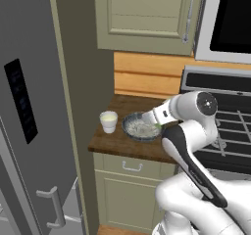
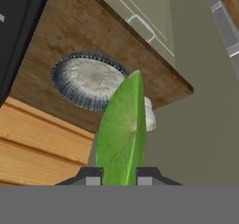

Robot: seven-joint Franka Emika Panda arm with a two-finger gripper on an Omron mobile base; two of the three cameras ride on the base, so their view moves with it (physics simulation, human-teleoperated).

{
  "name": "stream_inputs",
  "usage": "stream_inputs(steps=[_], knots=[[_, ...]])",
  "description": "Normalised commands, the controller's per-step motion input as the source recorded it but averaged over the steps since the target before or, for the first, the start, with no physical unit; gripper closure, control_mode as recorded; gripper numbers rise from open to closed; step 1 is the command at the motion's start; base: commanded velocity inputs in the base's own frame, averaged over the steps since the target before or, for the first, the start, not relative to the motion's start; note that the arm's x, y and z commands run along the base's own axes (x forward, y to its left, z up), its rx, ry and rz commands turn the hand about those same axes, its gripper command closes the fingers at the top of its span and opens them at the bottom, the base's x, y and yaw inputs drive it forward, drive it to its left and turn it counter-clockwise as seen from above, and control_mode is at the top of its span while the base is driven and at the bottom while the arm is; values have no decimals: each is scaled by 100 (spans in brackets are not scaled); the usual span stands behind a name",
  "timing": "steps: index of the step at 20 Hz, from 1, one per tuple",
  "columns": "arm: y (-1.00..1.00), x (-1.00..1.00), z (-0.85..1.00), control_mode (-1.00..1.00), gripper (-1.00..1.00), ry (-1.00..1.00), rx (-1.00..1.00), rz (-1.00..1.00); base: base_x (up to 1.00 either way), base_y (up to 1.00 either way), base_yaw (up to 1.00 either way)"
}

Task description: Grab a lemon wedge from the fridge and one ice cube from the ice bowl, and put them in the glass of lemonade.

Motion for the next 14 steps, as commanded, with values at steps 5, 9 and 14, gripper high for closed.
stream_inputs(steps=[5, 9, 14], knots=[[34, 49, -7, -100, 100, 0, 0, 0, 0, 0, 0], [25, 52, -14, -100, 100, 1, 0, 1, 0, 0, 0], [11, 59, -18, -100, 100, 0, 0, 10, 0, 0, 0]])
